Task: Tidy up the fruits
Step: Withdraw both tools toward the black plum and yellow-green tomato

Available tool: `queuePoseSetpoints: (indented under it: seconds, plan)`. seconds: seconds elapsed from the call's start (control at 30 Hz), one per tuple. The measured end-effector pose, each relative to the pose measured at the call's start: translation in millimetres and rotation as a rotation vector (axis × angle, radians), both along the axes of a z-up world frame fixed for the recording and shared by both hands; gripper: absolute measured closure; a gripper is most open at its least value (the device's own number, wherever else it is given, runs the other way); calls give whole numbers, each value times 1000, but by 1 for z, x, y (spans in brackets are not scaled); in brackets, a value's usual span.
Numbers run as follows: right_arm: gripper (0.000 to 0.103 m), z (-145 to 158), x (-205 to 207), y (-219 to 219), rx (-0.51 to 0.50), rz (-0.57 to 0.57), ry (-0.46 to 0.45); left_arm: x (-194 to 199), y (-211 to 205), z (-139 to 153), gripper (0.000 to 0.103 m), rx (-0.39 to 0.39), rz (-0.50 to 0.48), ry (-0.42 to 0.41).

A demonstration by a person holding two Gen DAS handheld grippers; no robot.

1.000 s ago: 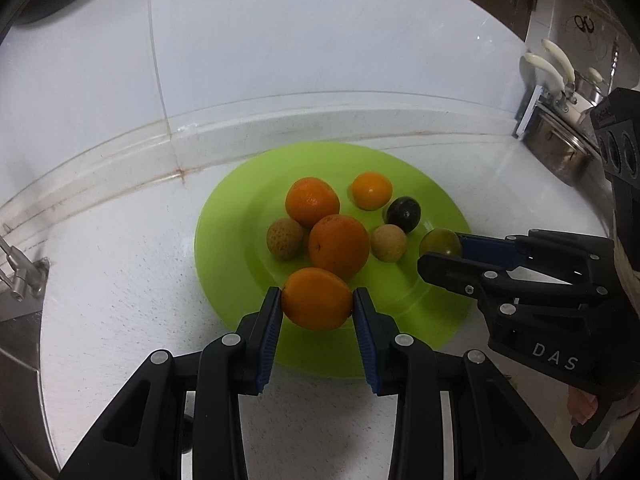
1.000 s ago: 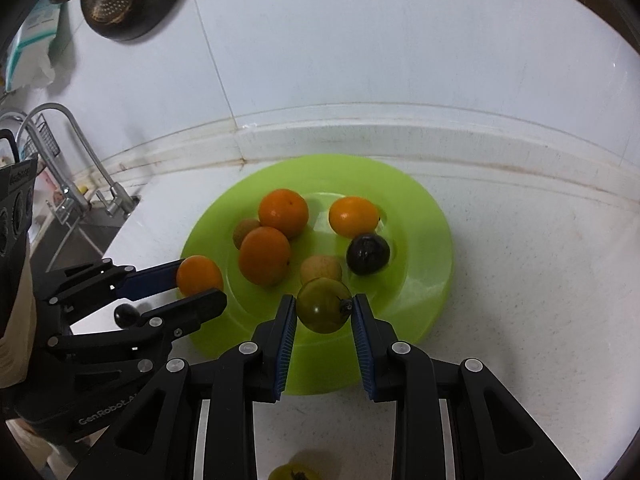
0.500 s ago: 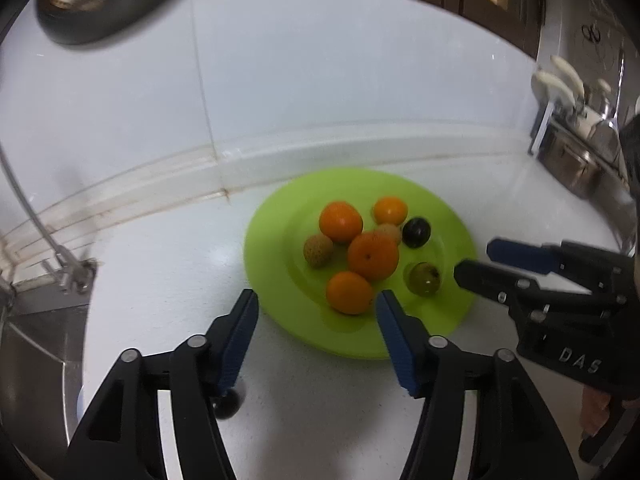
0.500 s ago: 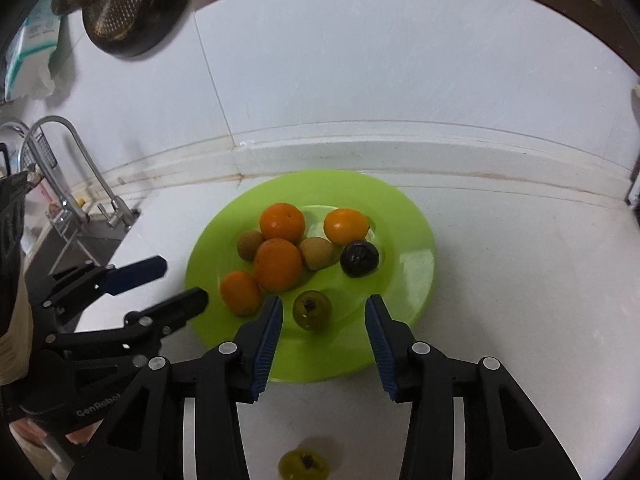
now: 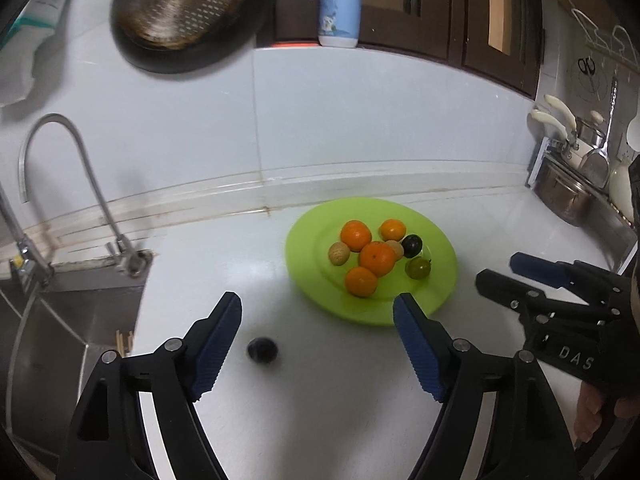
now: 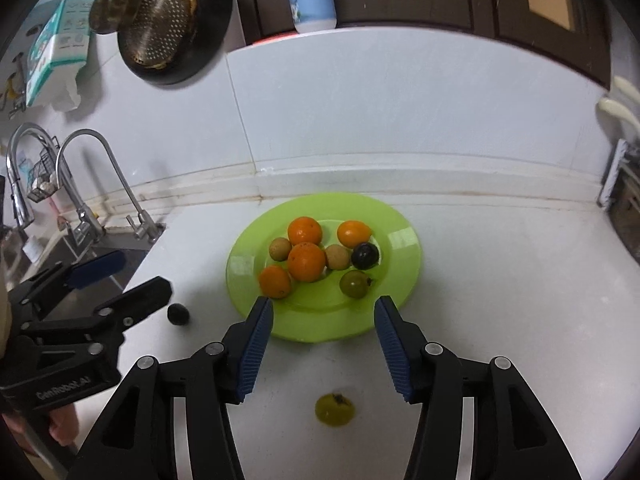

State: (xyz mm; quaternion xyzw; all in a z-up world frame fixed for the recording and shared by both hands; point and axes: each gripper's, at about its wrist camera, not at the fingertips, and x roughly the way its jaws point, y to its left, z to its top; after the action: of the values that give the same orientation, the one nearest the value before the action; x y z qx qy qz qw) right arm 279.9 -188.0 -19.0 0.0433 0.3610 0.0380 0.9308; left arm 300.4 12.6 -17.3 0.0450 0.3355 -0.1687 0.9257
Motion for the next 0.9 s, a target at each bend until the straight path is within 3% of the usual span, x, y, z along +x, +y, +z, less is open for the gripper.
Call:
queuePoseSetpoints:
  seconds: [0.13, 0.5, 0.73, 0.9]
  plan:
    - [41, 10, -16, 5, -14, -18, -17, -15, 6, 6, 22, 22, 12, -18]
    - [41, 20, -41, 14, 1, -94, -19, -33, 31, 13, 17, 7, 77, -37]
    - [41, 10, -55, 14, 43, -184, -28, -38, 39, 7, 14, 21, 104, -37]
    - [41, -7, -54, 12, 81, -227, 31, -30, 41, -7, 14, 36, 115, 18]
